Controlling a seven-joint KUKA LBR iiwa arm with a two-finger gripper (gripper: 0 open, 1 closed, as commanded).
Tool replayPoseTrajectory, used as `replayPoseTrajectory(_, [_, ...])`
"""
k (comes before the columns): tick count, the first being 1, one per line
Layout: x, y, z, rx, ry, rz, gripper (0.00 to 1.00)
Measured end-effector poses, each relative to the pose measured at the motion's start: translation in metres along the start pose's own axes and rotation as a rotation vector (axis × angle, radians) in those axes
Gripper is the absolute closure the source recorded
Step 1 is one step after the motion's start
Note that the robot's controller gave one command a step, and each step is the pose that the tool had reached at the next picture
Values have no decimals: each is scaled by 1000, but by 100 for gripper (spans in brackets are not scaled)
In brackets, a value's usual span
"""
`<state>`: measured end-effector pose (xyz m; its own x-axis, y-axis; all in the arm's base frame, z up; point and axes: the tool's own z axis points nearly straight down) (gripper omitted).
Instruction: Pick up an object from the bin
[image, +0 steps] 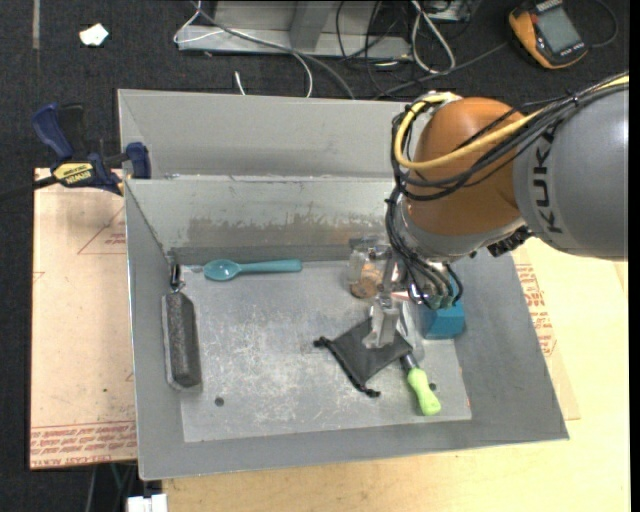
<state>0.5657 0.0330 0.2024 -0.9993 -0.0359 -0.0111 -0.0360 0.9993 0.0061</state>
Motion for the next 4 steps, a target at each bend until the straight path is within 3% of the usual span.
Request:
replayPoseTrajectory(1, [15, -27, 44, 1, 0, -141, 0])
replayPoseTrajectory(2, [2, -46, 71, 0, -1, -200, 0])
replayPoseTrajectory(3, [-1, -38, 82, 0, 0, 97, 0])
replayPoseTrajectory(4, [-2, -38, 83, 0, 1, 40, 0])
